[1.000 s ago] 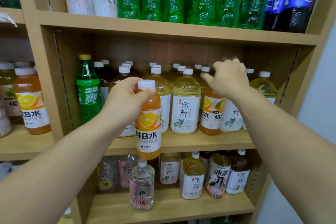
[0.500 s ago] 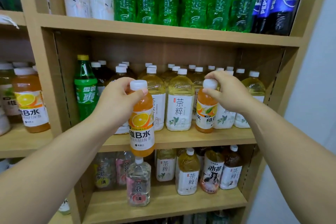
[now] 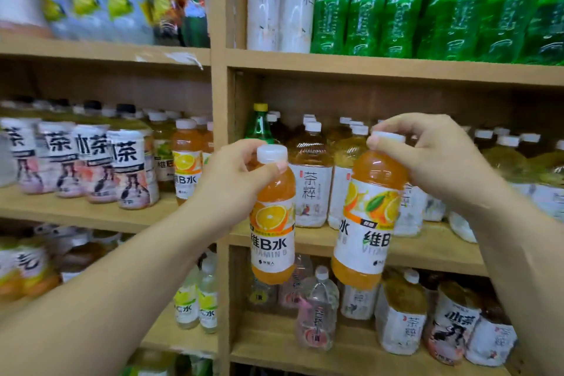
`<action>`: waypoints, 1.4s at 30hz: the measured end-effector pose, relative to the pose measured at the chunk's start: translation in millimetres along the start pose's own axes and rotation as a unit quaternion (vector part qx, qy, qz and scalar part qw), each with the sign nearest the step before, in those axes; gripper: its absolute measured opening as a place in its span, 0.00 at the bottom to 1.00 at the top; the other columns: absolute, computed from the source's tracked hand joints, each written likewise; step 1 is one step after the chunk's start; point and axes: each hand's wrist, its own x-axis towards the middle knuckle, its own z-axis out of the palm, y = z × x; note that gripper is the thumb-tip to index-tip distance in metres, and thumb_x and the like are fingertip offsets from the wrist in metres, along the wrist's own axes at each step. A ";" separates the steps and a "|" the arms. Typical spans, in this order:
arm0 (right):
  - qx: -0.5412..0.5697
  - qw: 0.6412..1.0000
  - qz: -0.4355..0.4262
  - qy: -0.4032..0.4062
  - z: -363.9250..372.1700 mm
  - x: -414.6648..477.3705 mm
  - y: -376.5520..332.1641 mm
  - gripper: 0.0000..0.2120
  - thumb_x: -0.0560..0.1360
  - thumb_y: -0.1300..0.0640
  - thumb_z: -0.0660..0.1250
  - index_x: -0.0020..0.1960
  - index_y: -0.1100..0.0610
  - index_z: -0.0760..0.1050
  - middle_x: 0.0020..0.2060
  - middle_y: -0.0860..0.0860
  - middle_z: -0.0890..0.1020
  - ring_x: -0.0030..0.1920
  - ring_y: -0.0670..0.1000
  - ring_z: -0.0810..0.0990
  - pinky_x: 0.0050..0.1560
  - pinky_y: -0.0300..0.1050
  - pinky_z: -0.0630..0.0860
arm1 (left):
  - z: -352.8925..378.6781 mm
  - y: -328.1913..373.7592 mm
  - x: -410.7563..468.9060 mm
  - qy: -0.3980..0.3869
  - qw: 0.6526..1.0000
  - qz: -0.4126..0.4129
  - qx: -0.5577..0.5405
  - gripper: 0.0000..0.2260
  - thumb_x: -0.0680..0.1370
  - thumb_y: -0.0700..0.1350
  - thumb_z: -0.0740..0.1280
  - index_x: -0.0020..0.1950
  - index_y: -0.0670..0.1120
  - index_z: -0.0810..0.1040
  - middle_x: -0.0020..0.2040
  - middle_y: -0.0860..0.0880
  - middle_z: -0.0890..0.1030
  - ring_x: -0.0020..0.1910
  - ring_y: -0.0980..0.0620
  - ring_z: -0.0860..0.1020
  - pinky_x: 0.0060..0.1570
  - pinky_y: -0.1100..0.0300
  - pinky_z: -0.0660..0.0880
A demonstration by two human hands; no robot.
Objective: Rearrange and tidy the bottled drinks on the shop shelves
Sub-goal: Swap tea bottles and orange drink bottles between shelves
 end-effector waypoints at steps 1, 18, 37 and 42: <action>-0.003 1.000 -0.008 -0.007 14.1 1.0 -9.0 0.08 0.75 0.47 0.74 0.51 0.50 0.84 0.44 0.43 0.83 0.41 0.46 0.81 0.43 0.46 0.77 | -12.7 -1.0 -1.7 0.001 1.000 0.003 -0.005 0.07 0.79 0.47 0.71 0.56 0.52 0.83 0.49 0.52 0.86 0.49 0.55 0.85 0.53 0.48 0.82; -0.111 0.991 -0.072 -0.025 204.9 26.2 -139.7 0.17 0.77 0.46 0.72 0.62 0.52 0.81 0.52 0.45 0.79 0.53 0.45 0.77 0.49 0.38 0.70 | -202.7 -93.3 39.4 0.044 0.999 0.008 0.002 0.06 0.79 0.47 0.71 0.55 0.54 0.82 0.48 0.53 0.86 0.48 0.53 0.84 0.53 0.43 0.82; -0.330 0.943 -0.007 -0.035 285.2 67.9 -164.5 0.19 0.80 0.45 0.68 0.68 0.51 0.75 0.58 0.54 0.83 0.58 0.57 0.81 0.54 0.52 0.79 | -193.9 -143.9 100.1 0.004 0.990 0.074 0.123 0.15 0.78 0.59 0.69 0.61 0.54 0.77 0.49 0.56 0.81 0.49 0.55 0.79 0.48 0.53 0.78; -0.331 0.940 0.010 -0.085 281.4 64.6 -164.0 0.26 0.80 0.45 0.68 0.75 0.50 0.70 0.67 0.53 0.79 0.67 0.56 0.77 0.62 0.52 0.76 | -190.5 -167.3 74.0 -0.058 0.982 0.074 0.165 0.36 0.76 0.59 0.70 0.80 0.55 0.58 0.71 0.52 0.71 0.68 0.52 0.72 0.62 0.56 0.71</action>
